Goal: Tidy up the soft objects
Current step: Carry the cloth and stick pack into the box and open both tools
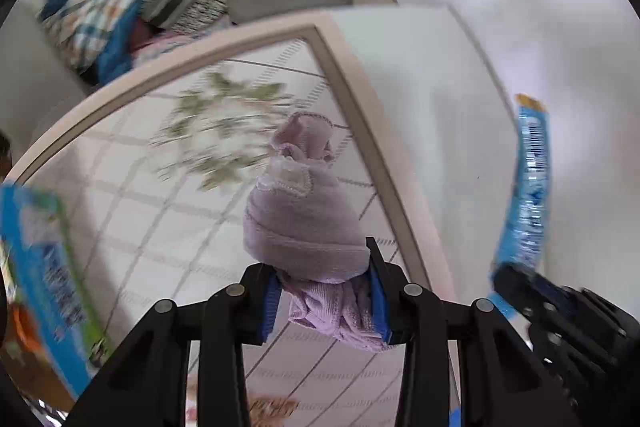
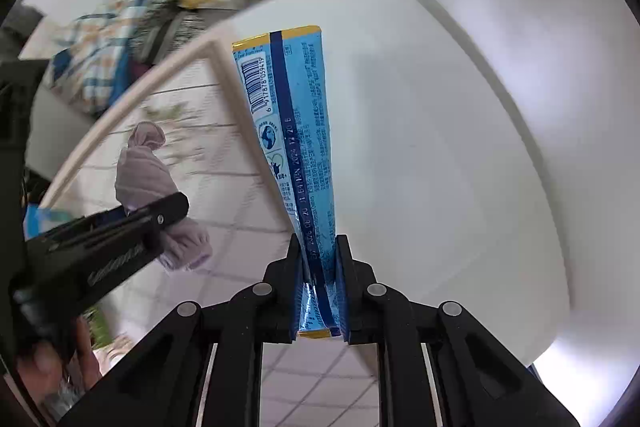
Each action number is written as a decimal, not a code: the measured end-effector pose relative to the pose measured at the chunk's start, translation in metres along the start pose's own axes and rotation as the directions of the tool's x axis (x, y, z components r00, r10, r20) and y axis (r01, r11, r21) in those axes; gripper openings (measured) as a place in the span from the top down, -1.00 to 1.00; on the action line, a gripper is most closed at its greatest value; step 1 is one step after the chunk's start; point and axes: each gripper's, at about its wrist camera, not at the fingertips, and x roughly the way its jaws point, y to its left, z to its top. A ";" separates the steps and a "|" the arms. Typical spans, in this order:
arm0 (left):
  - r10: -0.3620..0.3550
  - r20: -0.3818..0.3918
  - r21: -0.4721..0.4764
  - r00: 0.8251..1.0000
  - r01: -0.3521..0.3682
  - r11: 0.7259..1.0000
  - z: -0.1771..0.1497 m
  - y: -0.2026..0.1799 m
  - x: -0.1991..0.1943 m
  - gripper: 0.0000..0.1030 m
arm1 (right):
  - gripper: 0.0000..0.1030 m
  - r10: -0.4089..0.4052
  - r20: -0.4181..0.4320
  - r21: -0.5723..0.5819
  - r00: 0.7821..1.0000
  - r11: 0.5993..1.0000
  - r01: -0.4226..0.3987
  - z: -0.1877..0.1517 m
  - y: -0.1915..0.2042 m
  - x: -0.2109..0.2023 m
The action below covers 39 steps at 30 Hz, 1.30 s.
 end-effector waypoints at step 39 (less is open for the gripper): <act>0.216 -0.205 -0.383 0.955 -0.281 0.880 -0.185 0.469 -0.078 0.14 | -0.29 0.061 -0.127 -0.259 0.990 0.962 -0.092 -0.141 0.413 0.044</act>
